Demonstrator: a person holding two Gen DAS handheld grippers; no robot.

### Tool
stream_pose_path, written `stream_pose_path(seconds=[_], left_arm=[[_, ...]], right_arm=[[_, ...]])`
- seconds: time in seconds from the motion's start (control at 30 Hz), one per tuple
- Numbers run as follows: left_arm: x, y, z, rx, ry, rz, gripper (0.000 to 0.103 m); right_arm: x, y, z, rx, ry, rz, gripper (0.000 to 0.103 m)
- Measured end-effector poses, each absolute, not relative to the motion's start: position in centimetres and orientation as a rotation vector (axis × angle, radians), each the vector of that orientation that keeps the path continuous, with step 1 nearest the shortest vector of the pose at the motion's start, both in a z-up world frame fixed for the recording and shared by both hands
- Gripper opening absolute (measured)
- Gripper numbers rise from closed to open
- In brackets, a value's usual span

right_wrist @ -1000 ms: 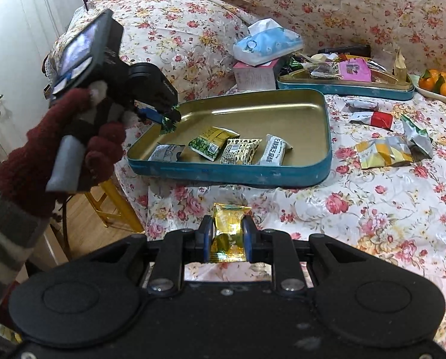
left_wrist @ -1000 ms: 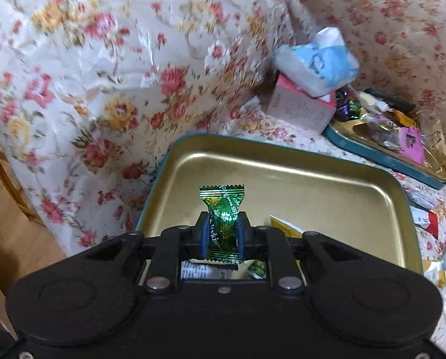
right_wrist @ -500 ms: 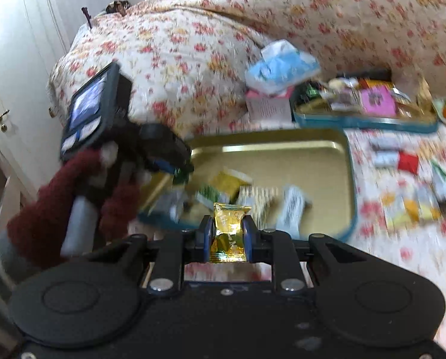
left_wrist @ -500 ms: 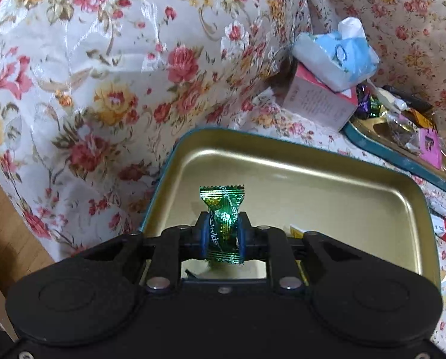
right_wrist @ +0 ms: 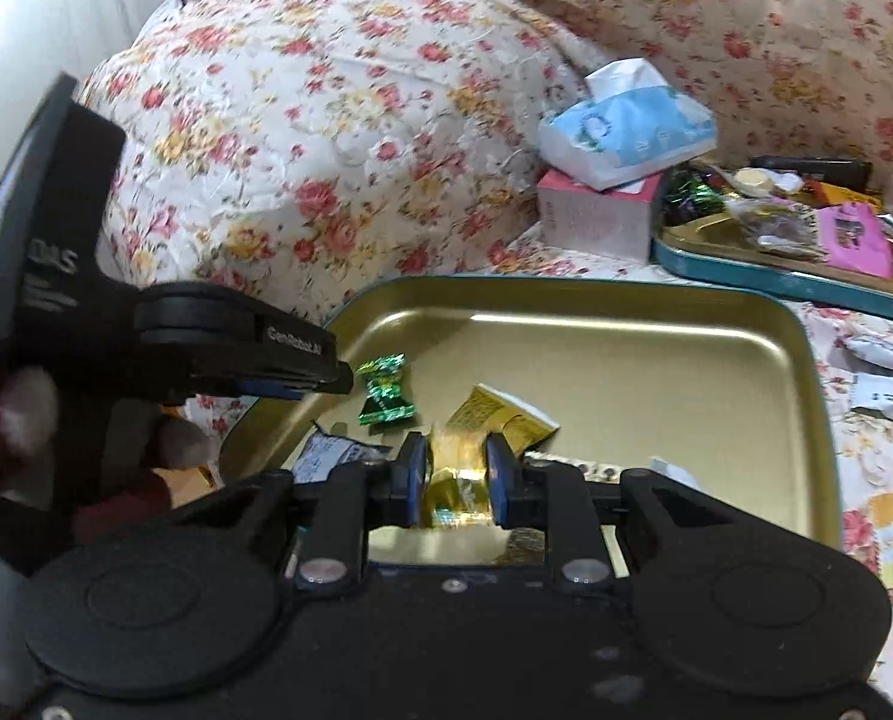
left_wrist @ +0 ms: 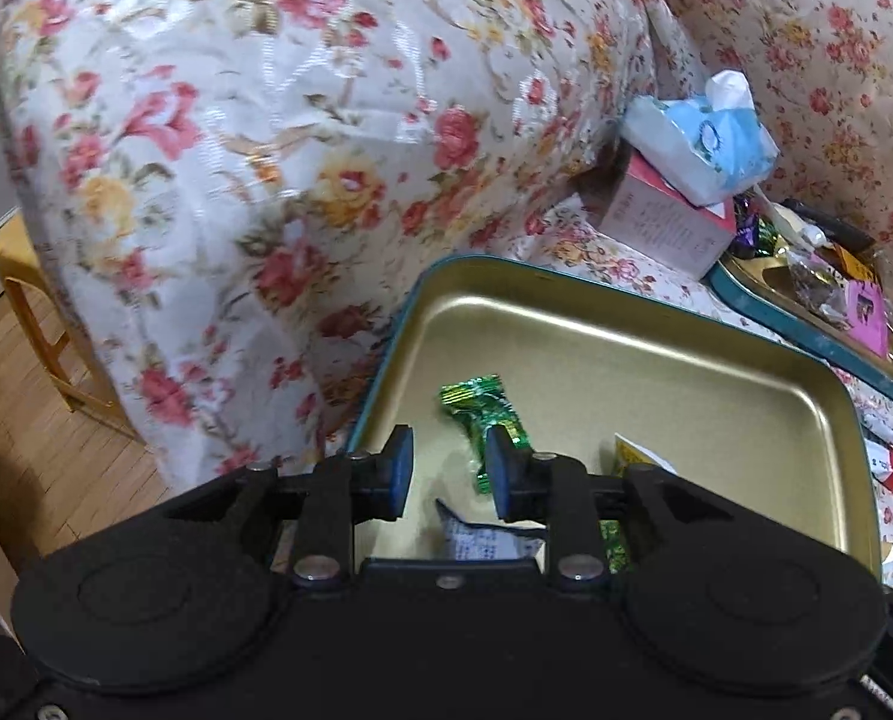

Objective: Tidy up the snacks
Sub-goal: 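Open the left tool to drop the green candy into the tray while the right tool holds the gold candy, then open the right tool to drop the gold foil candy into the tray, then move both tools back toward the snack packets on the sofa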

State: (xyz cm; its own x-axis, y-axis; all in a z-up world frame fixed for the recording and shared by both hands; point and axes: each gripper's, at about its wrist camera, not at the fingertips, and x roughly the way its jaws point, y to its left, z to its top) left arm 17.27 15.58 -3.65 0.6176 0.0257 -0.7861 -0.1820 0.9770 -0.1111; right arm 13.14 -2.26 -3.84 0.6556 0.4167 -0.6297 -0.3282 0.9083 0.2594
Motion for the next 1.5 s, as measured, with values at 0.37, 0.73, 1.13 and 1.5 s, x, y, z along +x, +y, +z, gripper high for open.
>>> stream_pose_path(seconds=[0.37, 0.73, 1.13, 1.5], left_arm=[[15.8, 13.8, -2.2, -0.163, 0.886, 0.084, 0.037], [12.3, 4.9, -0.2, -0.058, 0.896, -0.113, 0.037], [7.7, -6.7, -2.6, 0.083, 0.955, -0.327, 0.037], [7.5, -10.5, -6.1, 0.152, 1.021, -0.32, 0.037]], right_arm=[[11.3, -5.8, -3.1, 0.195, 0.724, 0.355, 0.036], [6.4, -14.8, -2.4, 0.228, 0.672, 0.134, 0.036], [0.7, -25.0, -5.4, 0.287, 0.673, -0.127, 0.036], [4.6, -27.9, -5.5, 0.295, 0.702, -0.121, 0.041]])
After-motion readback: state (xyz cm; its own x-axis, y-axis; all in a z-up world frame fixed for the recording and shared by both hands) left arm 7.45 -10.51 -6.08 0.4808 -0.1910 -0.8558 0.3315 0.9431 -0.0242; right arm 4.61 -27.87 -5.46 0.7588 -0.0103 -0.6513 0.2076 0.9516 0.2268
